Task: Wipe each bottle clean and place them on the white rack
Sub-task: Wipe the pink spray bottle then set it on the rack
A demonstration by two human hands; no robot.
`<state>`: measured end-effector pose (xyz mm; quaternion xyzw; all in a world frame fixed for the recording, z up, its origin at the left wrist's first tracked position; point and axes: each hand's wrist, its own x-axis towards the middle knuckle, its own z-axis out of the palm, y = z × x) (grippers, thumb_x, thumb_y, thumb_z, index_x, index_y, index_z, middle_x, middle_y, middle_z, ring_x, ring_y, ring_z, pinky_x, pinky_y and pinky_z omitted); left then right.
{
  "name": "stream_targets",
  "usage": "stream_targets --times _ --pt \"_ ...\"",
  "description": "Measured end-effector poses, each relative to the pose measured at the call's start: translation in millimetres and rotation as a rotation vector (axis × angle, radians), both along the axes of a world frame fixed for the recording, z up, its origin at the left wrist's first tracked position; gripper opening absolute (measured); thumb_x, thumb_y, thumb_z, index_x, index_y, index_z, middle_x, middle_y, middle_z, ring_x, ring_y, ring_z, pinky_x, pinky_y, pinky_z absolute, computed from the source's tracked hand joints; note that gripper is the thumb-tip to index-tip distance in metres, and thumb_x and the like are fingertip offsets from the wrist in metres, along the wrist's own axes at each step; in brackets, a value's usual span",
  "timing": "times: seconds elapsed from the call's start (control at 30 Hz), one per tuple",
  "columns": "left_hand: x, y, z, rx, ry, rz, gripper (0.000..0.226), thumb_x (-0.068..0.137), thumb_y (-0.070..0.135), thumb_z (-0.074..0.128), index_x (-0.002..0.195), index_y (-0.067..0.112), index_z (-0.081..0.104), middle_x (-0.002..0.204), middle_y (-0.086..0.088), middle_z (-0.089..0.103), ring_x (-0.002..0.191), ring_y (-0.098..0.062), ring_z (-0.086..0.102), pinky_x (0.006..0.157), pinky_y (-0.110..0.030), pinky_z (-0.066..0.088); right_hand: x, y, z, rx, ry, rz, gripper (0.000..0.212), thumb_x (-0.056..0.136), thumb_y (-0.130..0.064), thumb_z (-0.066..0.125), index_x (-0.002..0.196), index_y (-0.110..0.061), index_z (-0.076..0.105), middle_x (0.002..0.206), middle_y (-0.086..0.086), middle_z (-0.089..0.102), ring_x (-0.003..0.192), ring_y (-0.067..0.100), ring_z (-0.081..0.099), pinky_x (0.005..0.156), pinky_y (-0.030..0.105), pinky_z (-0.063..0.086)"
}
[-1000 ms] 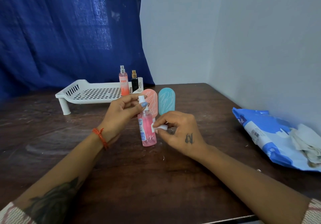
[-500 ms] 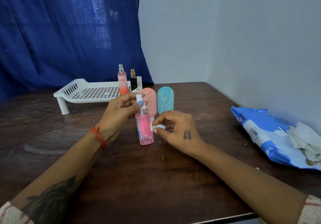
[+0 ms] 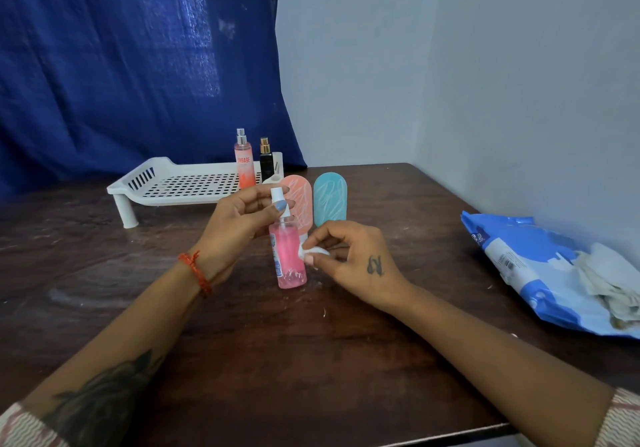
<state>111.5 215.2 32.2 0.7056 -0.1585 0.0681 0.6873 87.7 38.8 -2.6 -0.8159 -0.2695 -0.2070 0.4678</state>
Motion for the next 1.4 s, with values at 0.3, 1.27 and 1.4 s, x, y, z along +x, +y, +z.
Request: stream_targets --times 0.3,1.27,1.4 --pt "0.0 0.7 1.0 0.03 -0.009 0.012 0.024 0.089 0.005 0.055 0.1 0.026 0.061 0.102 0.003 0.069 0.097 -0.009 0.065 0.075 -0.019 0.055 -2.6 -2.5 1.0 -0.113 0.059 0.05 0.013 0.071 -0.006 0.076 0.081 -0.013 0.072 0.082 -0.007 0.067 0.08 0.005 0.062 0.074 0.017 0.053" --pt "0.7 0.8 2.4 0.022 0.023 0.012 0.023 0.089 0.006 0.055 0.103 0.024 0.061 0.108 0.0 0.068 0.104 -0.016 0.063 0.079 -0.024 0.056 -3.4 -1.6 3.0 -0.13 0.033 0.057 0.009 0.072 -0.013 0.077 0.079 -0.013 0.073 0.076 -0.009 0.067 0.075 0.004 0.061 0.063 0.008 0.047" --pt "1.3 1.5 1.7 0.027 0.024 0.013 0.023 0.088 0.007 0.057 0.103 0.024 0.062 0.107 -0.001 0.068 0.104 -0.017 0.063 0.08 -0.025 0.056 -1.4 -0.6 0.7 -0.113 -0.135 0.014 0.012 0.073 -0.014 0.077 0.085 -0.012 0.073 0.081 -0.004 0.07 0.076 0.003 0.062 0.066 0.01 0.049"
